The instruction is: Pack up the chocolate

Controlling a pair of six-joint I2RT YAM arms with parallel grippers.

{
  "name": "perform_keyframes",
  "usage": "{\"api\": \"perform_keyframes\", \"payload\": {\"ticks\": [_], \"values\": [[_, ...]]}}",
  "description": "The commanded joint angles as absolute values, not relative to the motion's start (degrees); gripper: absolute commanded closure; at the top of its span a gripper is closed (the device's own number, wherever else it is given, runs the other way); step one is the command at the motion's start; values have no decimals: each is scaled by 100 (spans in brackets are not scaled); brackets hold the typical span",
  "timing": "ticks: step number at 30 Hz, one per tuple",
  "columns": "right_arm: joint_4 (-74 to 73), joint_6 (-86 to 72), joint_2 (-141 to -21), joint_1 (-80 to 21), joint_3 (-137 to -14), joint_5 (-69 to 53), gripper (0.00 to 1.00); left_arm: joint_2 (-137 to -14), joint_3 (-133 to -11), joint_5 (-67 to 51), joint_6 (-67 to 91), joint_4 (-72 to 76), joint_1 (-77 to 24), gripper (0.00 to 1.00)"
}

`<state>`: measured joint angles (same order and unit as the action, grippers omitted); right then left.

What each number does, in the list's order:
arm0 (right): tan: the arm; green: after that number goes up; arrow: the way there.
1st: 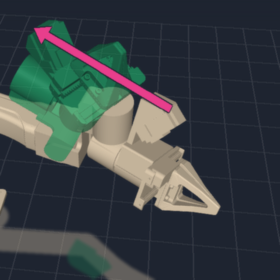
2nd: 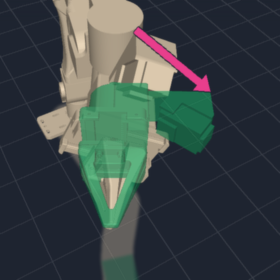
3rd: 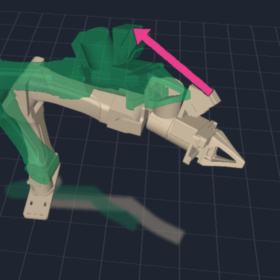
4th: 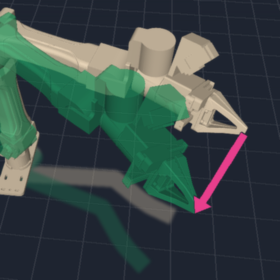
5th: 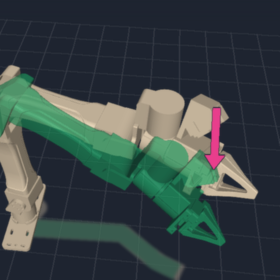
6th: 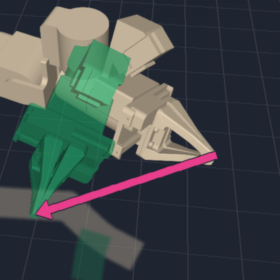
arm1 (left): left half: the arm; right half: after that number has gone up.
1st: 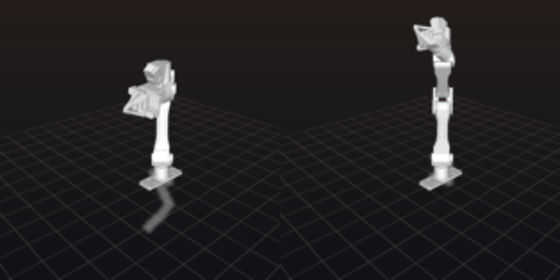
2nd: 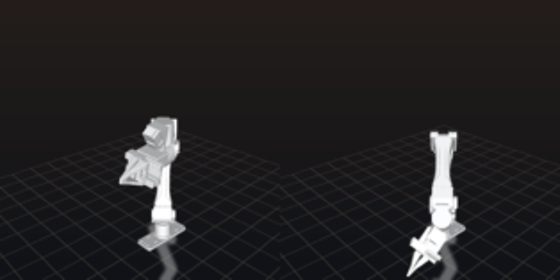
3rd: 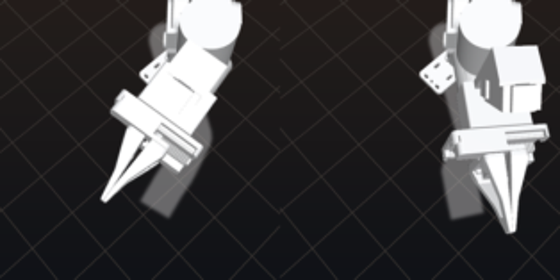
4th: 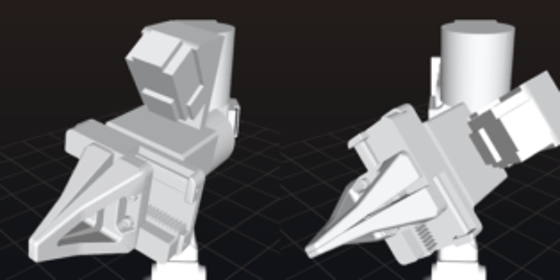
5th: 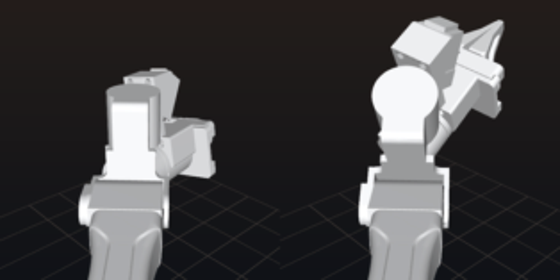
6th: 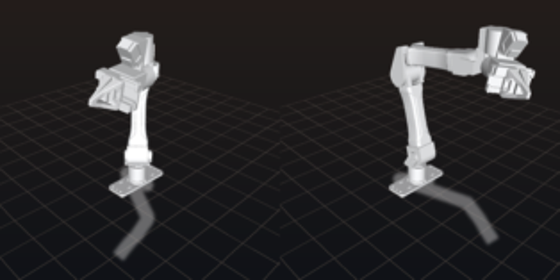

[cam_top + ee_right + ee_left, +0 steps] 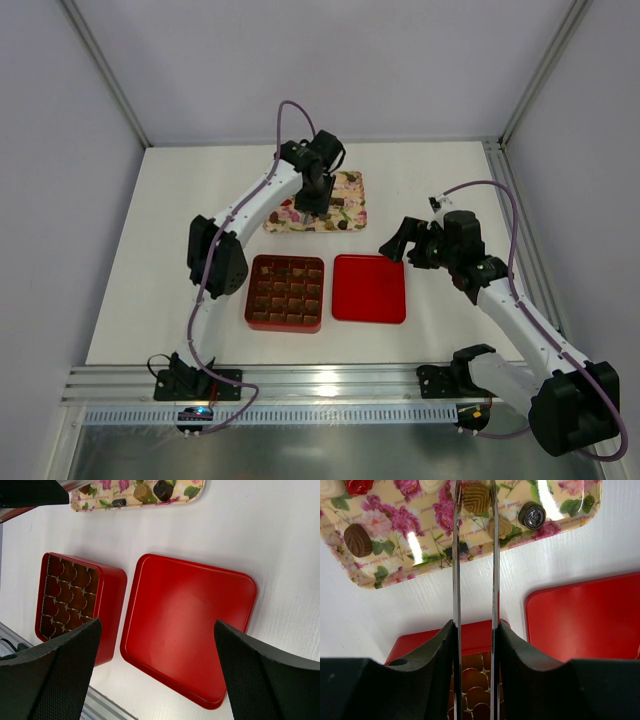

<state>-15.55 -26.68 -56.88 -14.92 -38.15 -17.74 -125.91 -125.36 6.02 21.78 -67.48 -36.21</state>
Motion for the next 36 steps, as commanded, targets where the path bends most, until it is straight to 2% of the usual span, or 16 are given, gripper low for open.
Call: {"api": "perform_keyframes", "payload": {"ticks": [1, 25, 30, 36], "values": [[-1389, -2610, -5678, -1521, -3973, -1802, 7, -12147, -12744, 686, 2048, -6838, -3560, 63], [-1354, -2628, -5704, -1521, -3920, -1811, 7, -12173, -12375, 360, 2004, -6970, -3577, 58], [-1327, -2645, -5704, -1521, -3894, -1819, 7, -12217, -12375, 360, 2004, -6961, -3577, 58], [-1336, -2628, -5687, -1521, -3893, -1811, 7, -12226, -12445, 413, 2004, -6978, -3577, 64]]}}
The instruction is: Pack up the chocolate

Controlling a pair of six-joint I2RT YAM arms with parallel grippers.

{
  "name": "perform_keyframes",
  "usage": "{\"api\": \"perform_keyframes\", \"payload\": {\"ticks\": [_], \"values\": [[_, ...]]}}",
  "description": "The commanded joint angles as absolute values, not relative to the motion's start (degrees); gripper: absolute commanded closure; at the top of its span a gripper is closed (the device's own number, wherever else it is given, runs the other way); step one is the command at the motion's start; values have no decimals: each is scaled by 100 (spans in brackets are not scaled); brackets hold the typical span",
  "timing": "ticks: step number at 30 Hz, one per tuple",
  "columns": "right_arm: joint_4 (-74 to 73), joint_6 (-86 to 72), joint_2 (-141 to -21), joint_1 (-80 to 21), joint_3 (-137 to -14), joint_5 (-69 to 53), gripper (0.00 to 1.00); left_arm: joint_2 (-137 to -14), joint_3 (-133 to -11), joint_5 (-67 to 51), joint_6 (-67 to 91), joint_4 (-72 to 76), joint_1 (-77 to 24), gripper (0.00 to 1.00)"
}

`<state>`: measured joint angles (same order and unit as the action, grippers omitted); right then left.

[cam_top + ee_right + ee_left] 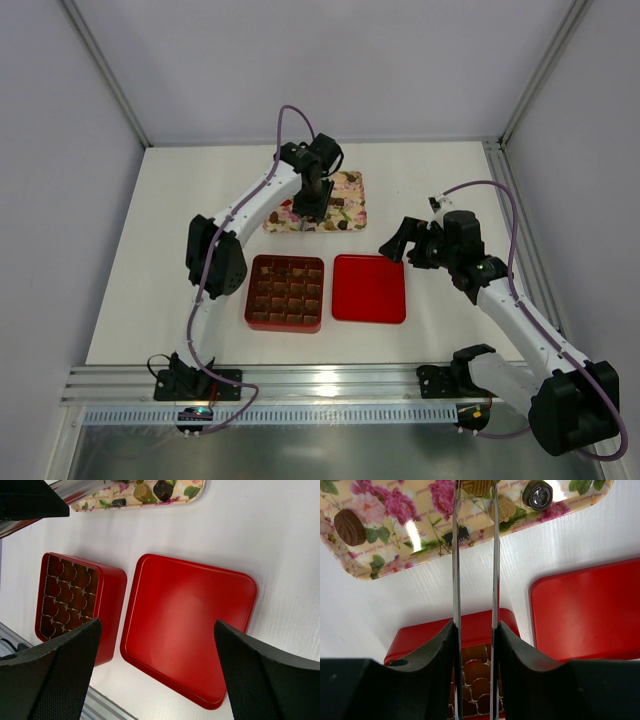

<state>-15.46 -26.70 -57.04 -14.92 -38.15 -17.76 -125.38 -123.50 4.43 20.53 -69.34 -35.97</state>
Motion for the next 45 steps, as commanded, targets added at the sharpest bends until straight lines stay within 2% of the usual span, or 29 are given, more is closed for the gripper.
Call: {"api": "perform_keyframes", "payload": {"ticks": [1, 11, 27, 45], "values": [[-1336, -2637, -5695, -1521, -3902, -1828, 7, -12208, -12463, 430, 2004, -6987, -3577, 64], [-1345, -2637, -5678, -1521, -3885, -1819, 7, -12226, -12884, 703, 1969, -7154, -3568, 68], [-1275, -2663, -5722, -1521, -3850, -1837, 7, -11822, -12832, 703, 1995, -7295, -3560, 69], [-1169, -2768, -5880, -1521, -3902, -1837, 7, -10310, -11278, 238, 2127, -7260, -3560, 69]]}}
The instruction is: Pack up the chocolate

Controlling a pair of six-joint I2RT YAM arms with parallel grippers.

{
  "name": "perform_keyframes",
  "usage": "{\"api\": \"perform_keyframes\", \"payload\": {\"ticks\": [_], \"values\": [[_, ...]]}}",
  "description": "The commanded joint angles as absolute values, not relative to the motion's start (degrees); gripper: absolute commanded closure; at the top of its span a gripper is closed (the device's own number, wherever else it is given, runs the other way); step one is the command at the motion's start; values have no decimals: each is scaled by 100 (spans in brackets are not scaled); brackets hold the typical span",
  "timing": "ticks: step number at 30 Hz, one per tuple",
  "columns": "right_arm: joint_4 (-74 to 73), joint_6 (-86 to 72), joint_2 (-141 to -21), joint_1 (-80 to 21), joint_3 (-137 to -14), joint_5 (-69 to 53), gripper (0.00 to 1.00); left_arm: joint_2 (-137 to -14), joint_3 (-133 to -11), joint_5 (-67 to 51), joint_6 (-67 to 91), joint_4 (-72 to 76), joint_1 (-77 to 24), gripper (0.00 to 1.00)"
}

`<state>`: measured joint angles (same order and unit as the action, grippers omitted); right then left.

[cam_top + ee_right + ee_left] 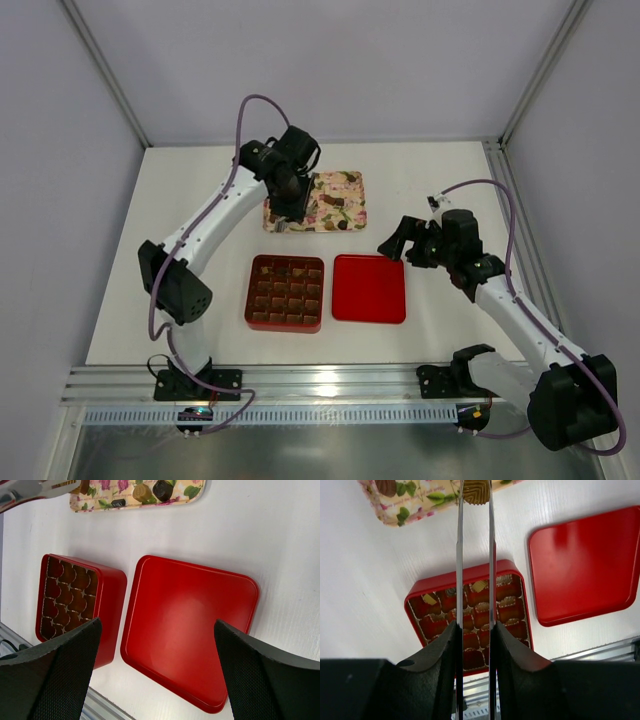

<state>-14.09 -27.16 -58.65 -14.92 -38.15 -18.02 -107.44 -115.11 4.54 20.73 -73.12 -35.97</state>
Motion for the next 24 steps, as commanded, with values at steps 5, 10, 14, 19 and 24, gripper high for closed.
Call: {"api": "perform_keyframes", "payload": {"ticks": [5, 10, 14, 19, 24], "values": [[-1178, -2786, -5889, -1521, -3894, -1767, 7, -9757, -10732, 53, 2215, -7172, -3603, 69], [-1160, -2874, -5880, -1521, -3885, -1732, 7, -9300, -10118, 26, 2276, -7085, -3718, 69], [-1160, -2927, -5818, -1520, -3885, -1723, 7, -8957, -9651, -141, 2390, -6988, -3884, 68], [-1178, -2979, -5695, -1521, -3823, -1679, 7, -8588, -9238, -167, 2575, -6830, -4139, 68], [-1230, -2997, -5643, -1521, -3779, -1679, 7, -8446, -8974, -123, 2742, -6733, -4359, 67]]}}
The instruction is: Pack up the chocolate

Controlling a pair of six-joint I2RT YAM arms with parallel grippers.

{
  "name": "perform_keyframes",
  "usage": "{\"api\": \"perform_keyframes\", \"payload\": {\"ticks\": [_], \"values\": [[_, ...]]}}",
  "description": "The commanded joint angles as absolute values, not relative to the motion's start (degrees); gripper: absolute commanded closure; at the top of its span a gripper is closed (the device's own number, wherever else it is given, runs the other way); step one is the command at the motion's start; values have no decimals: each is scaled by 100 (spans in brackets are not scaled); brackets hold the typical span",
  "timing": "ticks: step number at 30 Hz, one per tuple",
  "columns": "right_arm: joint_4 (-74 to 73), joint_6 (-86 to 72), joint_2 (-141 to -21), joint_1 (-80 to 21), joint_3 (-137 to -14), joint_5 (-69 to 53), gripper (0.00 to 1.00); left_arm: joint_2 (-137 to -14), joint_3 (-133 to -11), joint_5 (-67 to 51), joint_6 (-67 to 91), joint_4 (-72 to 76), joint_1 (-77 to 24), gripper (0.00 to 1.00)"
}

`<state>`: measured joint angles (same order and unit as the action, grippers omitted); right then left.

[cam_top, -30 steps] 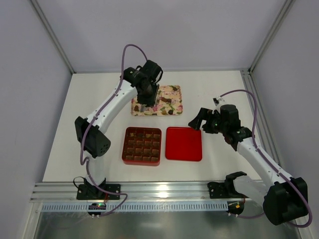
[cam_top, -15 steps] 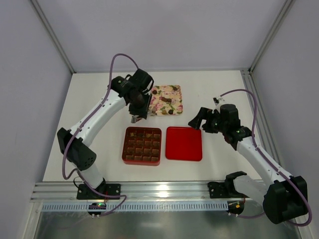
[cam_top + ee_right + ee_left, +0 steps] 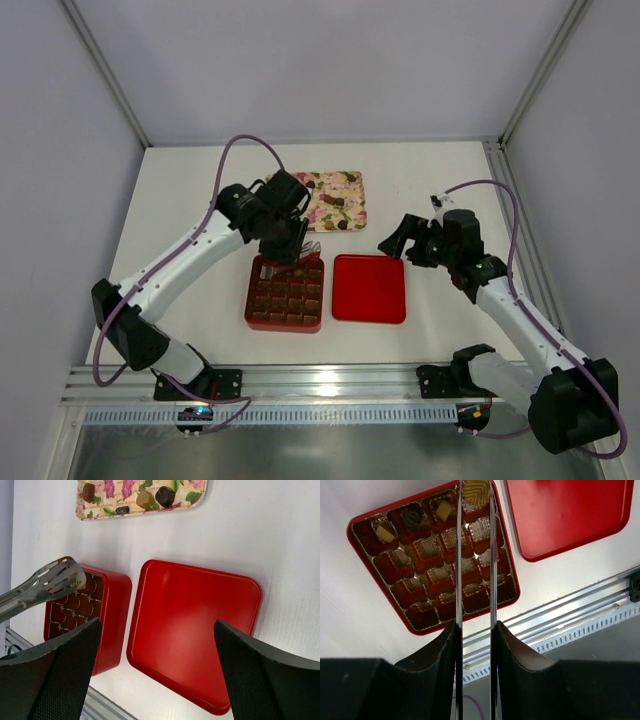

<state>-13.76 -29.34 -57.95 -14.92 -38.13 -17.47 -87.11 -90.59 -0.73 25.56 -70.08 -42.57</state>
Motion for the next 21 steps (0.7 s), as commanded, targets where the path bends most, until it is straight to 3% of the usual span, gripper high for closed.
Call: {"api": "perform_keyframes", "payload": {"ticks": [1, 21], "values": [[-1230, -2997, -5634, -1521, -3779, -1679, 7, -8420, -8948, -114, 2777, -6706, -4394, 67], [-1239, -2997, -5564, -1521, -3744, -1705, 7, -8349, -8517, 185, 2900, -6522, -4588, 64]]}}
